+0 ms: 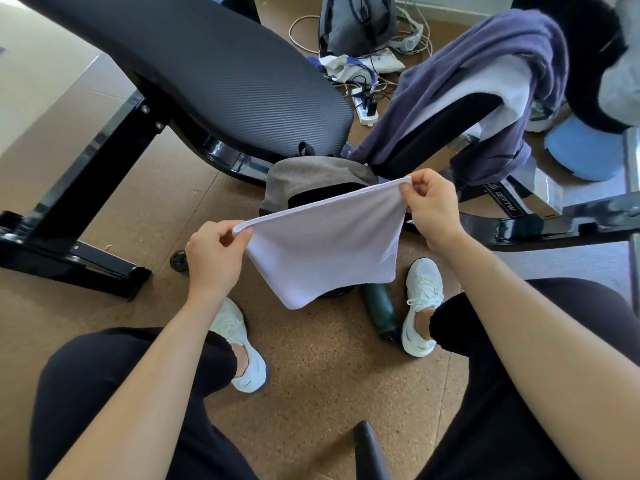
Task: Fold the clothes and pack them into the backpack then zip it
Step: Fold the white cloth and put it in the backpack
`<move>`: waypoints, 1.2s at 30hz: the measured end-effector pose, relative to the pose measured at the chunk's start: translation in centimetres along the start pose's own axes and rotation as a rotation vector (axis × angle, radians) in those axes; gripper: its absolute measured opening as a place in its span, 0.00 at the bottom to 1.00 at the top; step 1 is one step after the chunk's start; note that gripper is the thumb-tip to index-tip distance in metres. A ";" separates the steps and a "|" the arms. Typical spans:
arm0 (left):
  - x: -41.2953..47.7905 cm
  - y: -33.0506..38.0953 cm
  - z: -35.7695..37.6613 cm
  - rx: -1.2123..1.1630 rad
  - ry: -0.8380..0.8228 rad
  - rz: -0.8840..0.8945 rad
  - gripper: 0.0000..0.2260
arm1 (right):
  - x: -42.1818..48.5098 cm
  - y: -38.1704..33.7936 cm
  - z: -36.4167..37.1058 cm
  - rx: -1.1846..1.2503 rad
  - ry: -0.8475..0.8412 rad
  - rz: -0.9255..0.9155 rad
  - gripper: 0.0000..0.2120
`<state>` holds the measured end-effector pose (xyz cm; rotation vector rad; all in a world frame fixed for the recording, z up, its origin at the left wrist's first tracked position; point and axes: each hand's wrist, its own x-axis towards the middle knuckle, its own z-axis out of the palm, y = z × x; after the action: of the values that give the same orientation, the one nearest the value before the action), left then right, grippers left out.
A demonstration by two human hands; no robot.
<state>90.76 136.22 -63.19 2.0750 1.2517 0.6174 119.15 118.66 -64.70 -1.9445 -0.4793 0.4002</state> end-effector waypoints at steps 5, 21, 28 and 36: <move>0.4 0.2 -0.1 -0.425 -0.082 -0.116 0.05 | 0.2 0.3 -0.4 0.012 0.074 -0.001 0.04; -1.4 3.9 0.6 -0.669 -0.177 -0.235 0.06 | -5.4 -4.6 1.0 0.254 -0.108 -0.151 0.05; -4.0 6.6 2.0 -0.683 -0.390 -0.176 0.04 | -8.6 -4.8 3.0 0.195 -0.319 -0.272 0.01; -4.1 6.7 1.8 -0.684 -0.452 -0.158 0.07 | -9.2 -4.5 3.5 0.111 -0.399 -0.395 0.07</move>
<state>94.22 129.73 -59.93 1.4196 0.7836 0.3938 108.87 118.52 -61.46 -1.6136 -1.0560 0.5448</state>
